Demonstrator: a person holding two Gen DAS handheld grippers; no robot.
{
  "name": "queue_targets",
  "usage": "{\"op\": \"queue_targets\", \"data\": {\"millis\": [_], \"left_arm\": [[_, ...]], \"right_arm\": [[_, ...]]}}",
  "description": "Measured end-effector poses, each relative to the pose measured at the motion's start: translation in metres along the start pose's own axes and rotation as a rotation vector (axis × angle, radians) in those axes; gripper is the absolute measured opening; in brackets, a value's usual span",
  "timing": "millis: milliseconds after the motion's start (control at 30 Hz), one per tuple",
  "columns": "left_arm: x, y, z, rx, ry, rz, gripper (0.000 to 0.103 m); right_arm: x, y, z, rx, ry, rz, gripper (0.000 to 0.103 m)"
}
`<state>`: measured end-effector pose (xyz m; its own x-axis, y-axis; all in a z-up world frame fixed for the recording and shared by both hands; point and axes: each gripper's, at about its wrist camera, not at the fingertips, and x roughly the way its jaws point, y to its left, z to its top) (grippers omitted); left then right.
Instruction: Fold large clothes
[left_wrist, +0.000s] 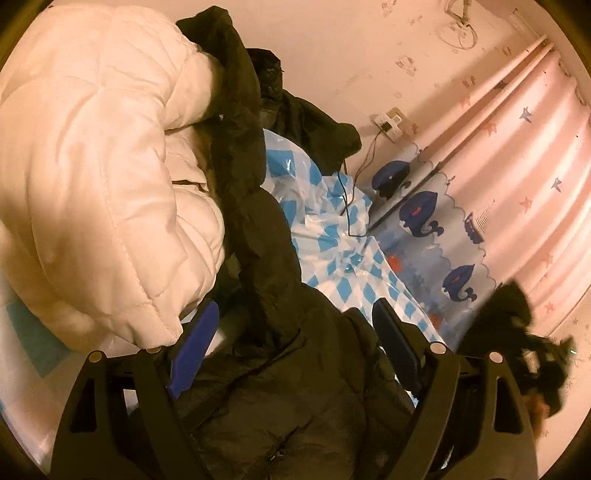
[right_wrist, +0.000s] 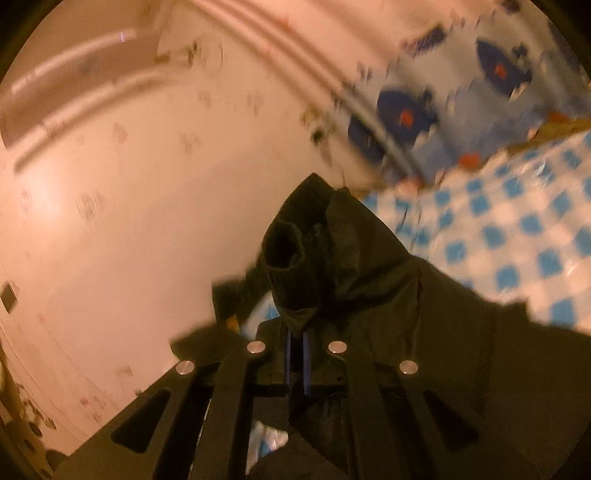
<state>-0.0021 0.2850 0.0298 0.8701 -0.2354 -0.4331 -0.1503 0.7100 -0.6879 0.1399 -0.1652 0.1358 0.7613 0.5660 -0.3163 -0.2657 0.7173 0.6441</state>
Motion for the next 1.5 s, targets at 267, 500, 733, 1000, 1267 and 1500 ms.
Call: {"op": "queue_targets", "data": {"millis": [267,500,733,1000,1267,1500], "left_arm": [[0.003,-0.006,0.0,0.045,0.045,-0.003,0.081],[0.008,-0.005,0.002,0.055,0.074,-0.015,0.081],[0.013,-0.006,0.002,0.065,0.088,-0.001,0.082],[0.014,-0.004,-0.001,0.066,0.091,0.015,0.084],[0.013,-0.017,-0.002,0.155,0.068,0.01,0.084],[-0.021,-0.038,0.023,0.259,-0.011,-0.105,0.084]], "right_arm": [[0.116,-0.029,-0.108,0.012,0.221,-0.116,0.005],[0.181,-0.047,-0.183,-0.012,0.454,-0.193,0.011],[0.165,-0.019,-0.175,-0.024,0.465,-0.143,0.083],[0.156,-0.019,-0.157,0.012,0.246,-0.161,0.084],[0.175,-0.046,-0.163,0.125,0.416,-0.189,0.085],[0.014,-0.054,-0.172,-0.019,0.282,-0.295,0.087]]}}
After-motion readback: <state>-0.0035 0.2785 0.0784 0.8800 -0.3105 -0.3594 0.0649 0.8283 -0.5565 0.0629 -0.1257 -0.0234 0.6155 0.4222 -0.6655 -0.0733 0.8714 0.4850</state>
